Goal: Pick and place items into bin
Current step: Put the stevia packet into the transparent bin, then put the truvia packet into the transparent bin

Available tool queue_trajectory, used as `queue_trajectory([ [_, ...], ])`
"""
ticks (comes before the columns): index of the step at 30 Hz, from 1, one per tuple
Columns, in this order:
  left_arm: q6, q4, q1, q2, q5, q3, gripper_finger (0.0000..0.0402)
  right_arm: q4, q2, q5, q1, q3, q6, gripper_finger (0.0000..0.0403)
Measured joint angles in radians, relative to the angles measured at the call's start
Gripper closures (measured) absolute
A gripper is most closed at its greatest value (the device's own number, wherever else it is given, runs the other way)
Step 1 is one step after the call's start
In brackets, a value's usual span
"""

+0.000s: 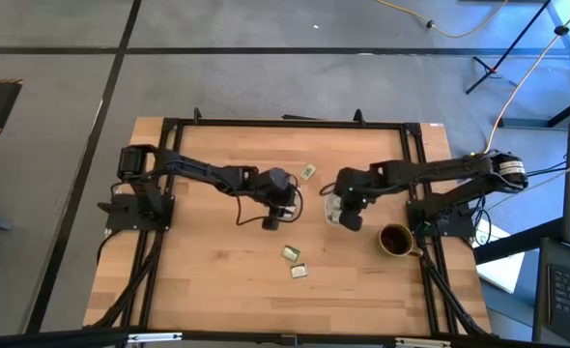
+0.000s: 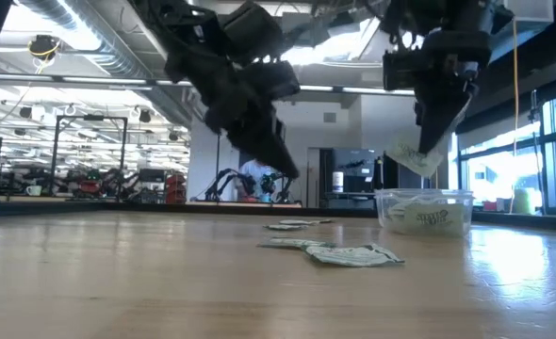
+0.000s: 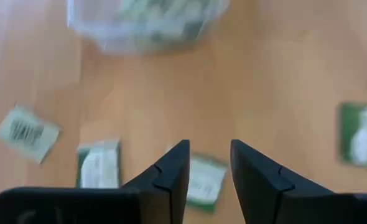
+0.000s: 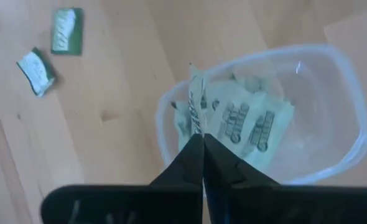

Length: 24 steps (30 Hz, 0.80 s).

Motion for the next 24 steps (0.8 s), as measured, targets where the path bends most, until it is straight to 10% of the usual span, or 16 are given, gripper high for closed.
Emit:
queue_trajectory([
  [24, -0.001, -0.016, -0.006, 0.14, -0.097, 0.003, 0.0304, 0.163, 0.014, -0.015, -0.033, -0.146, 0.0, 0.0364],
])
